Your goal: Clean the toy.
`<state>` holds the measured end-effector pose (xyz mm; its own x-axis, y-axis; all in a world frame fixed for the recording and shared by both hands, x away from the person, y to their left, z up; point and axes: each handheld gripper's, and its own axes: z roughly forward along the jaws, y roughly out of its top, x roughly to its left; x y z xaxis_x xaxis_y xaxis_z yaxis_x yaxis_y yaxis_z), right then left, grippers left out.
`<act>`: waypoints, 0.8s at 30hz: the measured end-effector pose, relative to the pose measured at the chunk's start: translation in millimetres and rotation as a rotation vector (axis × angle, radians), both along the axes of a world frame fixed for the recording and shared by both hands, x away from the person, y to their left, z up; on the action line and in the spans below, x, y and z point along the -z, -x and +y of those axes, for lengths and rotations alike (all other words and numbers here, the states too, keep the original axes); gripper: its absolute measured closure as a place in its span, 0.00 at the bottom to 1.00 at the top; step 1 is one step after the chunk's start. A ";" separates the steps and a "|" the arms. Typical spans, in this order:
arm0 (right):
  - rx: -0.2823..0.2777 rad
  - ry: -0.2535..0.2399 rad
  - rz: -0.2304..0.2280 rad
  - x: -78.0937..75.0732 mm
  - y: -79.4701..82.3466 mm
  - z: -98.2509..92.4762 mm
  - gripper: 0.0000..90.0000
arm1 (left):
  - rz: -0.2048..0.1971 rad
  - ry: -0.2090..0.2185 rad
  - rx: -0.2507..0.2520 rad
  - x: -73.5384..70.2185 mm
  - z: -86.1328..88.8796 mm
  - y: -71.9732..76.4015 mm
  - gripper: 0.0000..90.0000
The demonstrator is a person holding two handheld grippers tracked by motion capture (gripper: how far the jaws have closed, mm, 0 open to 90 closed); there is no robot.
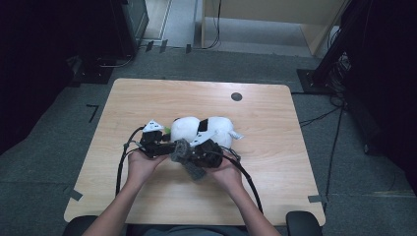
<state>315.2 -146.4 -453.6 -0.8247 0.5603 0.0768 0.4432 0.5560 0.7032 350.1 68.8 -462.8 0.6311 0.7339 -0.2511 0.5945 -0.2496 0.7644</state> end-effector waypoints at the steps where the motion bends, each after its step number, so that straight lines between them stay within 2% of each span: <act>1: 0.015 0.000 -0.009 0.1 1.9 -3.3 0.84 | -0.003 -0.004 0.001 0.2 -0.1 0.0 0.51; 6: 0.079 -0.022 -0.052 0.8 12.6 -19.3 0.84 | -0.006 -0.011 0.003 0.6 -0.4 0.2 0.51; 9: 0.127 -0.056 -0.084 -1.8 20.1 -31.9 0.84 | -0.004 -0.012 0.004 0.6 -0.2 0.0 0.51; 12: 0.171 -0.091 -0.094 -3.2 27.9 -44.5 0.84 | -0.003 -0.012 0.005 0.5 -0.1 -0.2 0.51; 19: 0.229 -0.106 -0.111 -4.4 39.5 -71.3 0.84 | -0.003 -0.009 0.008 0.3 -0.2 -1.1 0.51; 24: 0.267 -0.098 -0.121 -6.2 45.8 -88.3 0.84 | -0.002 -0.008 0.008 0.1 -0.4 -1.6 0.51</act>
